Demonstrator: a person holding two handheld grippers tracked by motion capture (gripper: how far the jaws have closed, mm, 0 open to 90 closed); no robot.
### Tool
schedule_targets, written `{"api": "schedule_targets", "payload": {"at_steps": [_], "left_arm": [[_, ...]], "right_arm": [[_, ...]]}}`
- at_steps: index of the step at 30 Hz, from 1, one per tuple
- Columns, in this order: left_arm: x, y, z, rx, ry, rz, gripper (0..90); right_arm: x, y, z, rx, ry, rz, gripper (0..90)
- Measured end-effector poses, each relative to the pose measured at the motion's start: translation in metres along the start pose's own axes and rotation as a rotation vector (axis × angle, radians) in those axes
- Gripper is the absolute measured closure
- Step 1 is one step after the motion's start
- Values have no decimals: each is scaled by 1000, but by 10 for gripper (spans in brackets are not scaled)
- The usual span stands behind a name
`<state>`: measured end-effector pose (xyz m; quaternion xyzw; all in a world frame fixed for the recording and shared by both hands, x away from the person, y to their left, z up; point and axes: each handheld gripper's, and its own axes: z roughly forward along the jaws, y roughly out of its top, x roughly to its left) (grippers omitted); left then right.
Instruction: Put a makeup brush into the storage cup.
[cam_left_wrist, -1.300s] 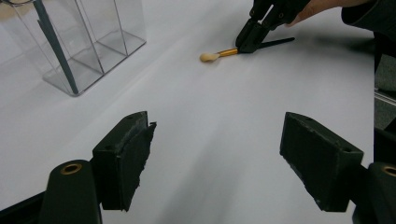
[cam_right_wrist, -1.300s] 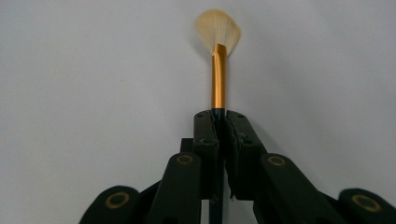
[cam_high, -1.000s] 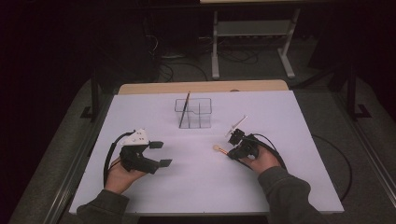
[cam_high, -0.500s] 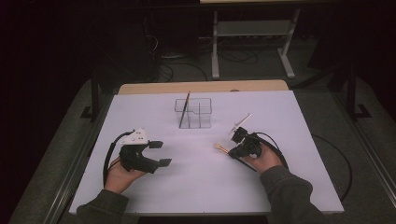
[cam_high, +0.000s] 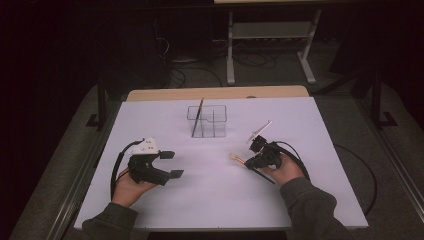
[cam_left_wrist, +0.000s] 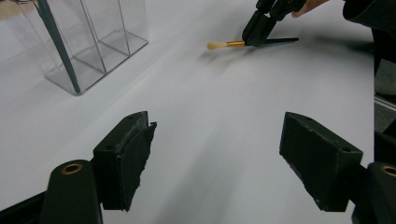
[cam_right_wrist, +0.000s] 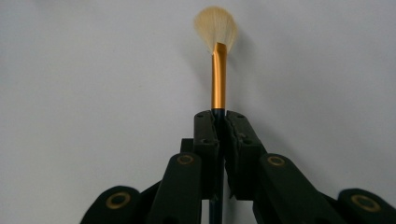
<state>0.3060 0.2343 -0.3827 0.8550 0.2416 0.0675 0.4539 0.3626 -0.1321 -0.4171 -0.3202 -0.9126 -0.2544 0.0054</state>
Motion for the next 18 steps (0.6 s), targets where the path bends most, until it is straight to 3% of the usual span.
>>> {"api": "schedule_targets", "payload": {"at_steps": [18], "left_arm": [[-1, 2, 1, 0, -18, -2, 257]], "right_arm": [[7, -1, -11, -49, 35, -23, 828]]}}
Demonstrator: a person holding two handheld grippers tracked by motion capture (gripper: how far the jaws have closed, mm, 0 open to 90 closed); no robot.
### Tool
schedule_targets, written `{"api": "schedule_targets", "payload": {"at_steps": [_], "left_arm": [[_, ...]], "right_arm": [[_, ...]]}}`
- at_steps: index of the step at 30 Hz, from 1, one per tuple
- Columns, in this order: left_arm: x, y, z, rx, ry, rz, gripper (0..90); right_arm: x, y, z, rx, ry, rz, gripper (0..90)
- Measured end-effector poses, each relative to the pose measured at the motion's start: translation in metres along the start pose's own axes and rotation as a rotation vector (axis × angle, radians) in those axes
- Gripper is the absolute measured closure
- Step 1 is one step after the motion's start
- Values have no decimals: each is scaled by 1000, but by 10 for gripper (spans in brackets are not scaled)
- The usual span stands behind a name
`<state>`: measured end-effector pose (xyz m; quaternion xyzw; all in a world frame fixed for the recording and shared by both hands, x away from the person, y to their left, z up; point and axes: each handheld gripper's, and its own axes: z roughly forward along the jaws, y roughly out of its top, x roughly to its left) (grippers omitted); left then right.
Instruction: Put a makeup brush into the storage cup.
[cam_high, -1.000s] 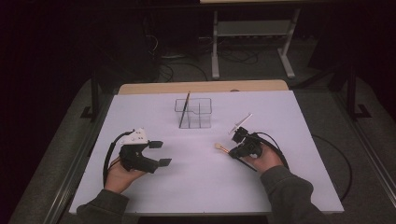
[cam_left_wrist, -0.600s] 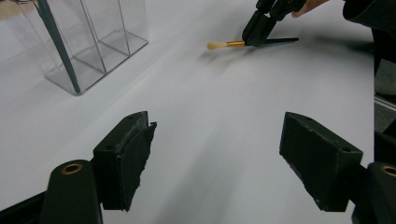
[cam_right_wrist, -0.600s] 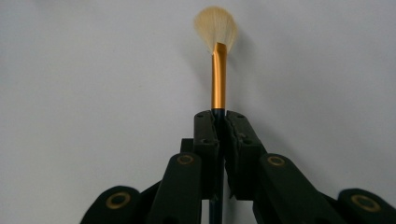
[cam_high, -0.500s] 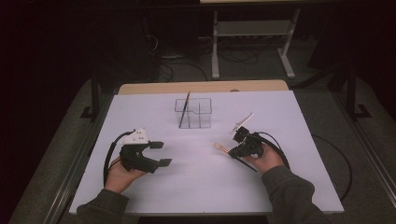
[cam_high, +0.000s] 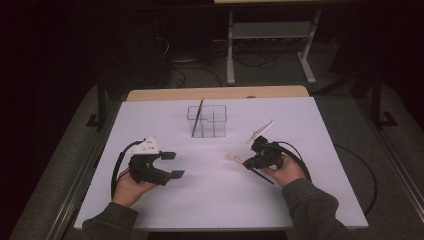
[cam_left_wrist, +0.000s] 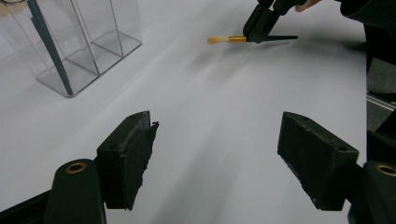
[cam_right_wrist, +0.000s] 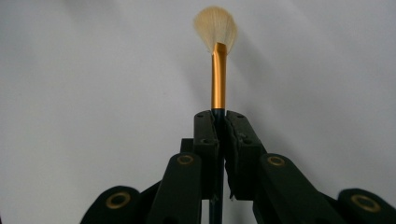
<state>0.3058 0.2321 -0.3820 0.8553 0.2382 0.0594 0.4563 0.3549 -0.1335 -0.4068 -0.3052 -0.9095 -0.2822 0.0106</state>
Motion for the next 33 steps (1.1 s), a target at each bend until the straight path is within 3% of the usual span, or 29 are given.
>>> {"api": "schedule_targets", "payload": {"at_steps": [19, 28, 33], "left_arm": [[-1, 8, 3, -16, -40, -10, 273], [-3, 18, 5, -11, -54, 10, 283], [-4, 23, 6, -11, -67, 2, 285]], "right_arm": [[13, 6, -18, -75, 60, -49, 828], [18, 8, -28, -98, 86, -65, 828], [21, 9, -32, -106, 101, -76, 828]]}}
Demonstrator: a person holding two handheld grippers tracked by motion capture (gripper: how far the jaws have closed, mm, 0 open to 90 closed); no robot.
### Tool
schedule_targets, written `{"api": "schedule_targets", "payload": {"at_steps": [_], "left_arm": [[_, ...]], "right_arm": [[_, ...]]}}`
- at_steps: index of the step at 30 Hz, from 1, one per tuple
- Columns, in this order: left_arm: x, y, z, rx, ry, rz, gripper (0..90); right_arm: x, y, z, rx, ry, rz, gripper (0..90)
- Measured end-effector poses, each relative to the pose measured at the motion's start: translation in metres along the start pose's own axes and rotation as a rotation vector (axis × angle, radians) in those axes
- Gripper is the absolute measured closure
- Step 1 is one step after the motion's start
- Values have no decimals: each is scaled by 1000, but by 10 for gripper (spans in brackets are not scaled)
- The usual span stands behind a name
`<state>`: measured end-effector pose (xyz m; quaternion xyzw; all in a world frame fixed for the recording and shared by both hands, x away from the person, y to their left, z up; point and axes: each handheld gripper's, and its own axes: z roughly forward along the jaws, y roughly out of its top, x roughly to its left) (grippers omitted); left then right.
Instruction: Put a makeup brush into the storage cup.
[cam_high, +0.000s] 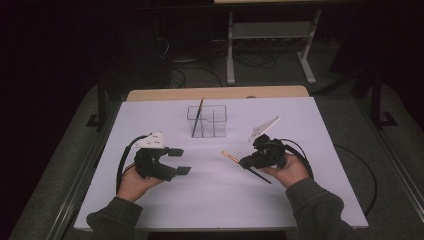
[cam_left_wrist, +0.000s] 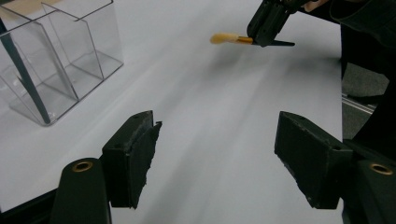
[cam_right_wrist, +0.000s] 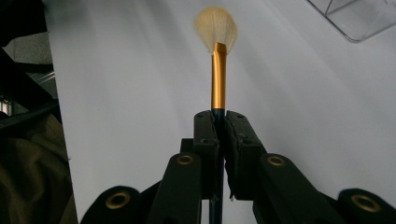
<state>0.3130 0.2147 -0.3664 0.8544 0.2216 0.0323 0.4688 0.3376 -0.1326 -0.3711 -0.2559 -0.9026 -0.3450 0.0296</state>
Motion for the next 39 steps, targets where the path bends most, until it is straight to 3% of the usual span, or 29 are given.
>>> {"api": "schedule_targets", "payload": {"at_steps": [20, 27, 39], "left_arm": [[-4, 19, 8, 9, -49, 18, 277], [-6, 26, 8, 12, -64, 45, 274], [-12, 34, 15, 27, -95, 63, 275]], "right_arm": [[13, 7, -7, -29, 40, -67, 828], [18, 10, -5, -42, 66, -104, 828], [29, 16, -2, -46, 109, -124, 828]]}}
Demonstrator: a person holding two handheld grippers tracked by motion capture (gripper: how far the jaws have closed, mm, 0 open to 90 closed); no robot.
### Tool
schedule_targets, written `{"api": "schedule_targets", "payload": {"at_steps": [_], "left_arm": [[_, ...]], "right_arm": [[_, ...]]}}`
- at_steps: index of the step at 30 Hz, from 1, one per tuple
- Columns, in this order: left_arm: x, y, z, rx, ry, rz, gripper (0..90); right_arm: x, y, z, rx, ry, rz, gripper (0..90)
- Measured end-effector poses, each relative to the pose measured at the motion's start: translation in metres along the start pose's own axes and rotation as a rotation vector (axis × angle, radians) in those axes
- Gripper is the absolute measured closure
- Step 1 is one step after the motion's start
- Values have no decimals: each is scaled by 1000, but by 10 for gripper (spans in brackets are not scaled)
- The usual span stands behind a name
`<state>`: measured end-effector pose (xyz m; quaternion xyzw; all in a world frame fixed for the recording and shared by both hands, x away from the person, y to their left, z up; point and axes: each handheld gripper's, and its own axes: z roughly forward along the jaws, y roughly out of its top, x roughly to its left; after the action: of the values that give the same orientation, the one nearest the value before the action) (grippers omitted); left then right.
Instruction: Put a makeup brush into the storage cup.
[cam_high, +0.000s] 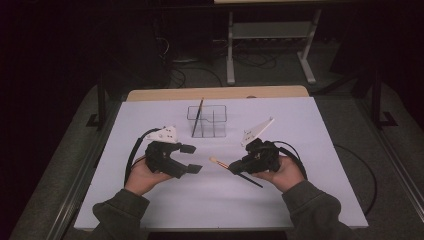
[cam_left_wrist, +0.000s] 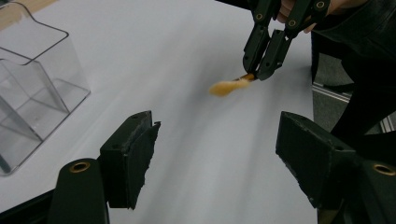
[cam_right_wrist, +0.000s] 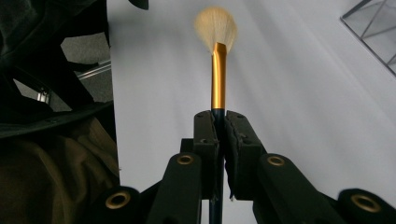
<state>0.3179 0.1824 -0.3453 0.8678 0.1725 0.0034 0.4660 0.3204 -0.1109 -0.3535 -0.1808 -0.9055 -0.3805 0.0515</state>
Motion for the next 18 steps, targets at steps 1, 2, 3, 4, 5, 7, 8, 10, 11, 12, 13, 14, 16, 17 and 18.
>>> {"api": "schedule_targets", "payload": {"at_steps": [1, 2, 3, 4, 5, 7, 8, 10, 11, 12, 13, 14, 16, 17, 18], "left_arm": [[-1, 1, 1, 5, -4, 4, 276], [-1, 1, 2, 7, -7, 6, 279], [-2, 2, 2, 9, -8, 9, 283], [-2, 2, 3, 10, -11, 12, 285], [-3, 3, 4, 15, -15, 11, 287], [-4, 4, 5, 16, -22, 19, 289], [-4, 5, 6, 20, -26, 23, 290], [-5, 7, 7, 23, -34, 26, 292], [-5, 8, 8, 25, -38, 30, 293], [-6, 9, 9, 28, -41, 33, 294], [-6, 9, 9, 29, -46, 35, 296], [-7, 10, 10, 29, -49, 35, 298], [-8, 11, 12, 33, -56, 39, 303], [-9, 11, 12, 35, -62, 46, 314], [-9, 12, 12, 40, -63, 54, 333]], "right_arm": [[0, 0, 1, -3, 2, -3, 828], [1, 1, 1, -1, 6, -7, 828], [2, 1, 2, -2, 10, -7, 828], [2, 2, 2, -1, 12, -12, 828], [3, 2, 3, -3, 15, -14, 828], [3, 3, 4, -6, 20, -24, 828], [4, 4, 4, -7, 21, -24, 828], [5, 4, 5, -7, 25, -32, 828], [5, 5, 5, -8, 29, -32, 828], [5, 5, 5, -9, 28, -41, 828], [6, 5, 6, -11, 33, -37, 828], [6, 6, 6, -10, 33, -38, 827], [6, 7, 6, -11, 38, -46, 828], [7, 7, 6, -9, 39, -44, 828], [8, 8, 7, -10, 42, -43, 828]]}}
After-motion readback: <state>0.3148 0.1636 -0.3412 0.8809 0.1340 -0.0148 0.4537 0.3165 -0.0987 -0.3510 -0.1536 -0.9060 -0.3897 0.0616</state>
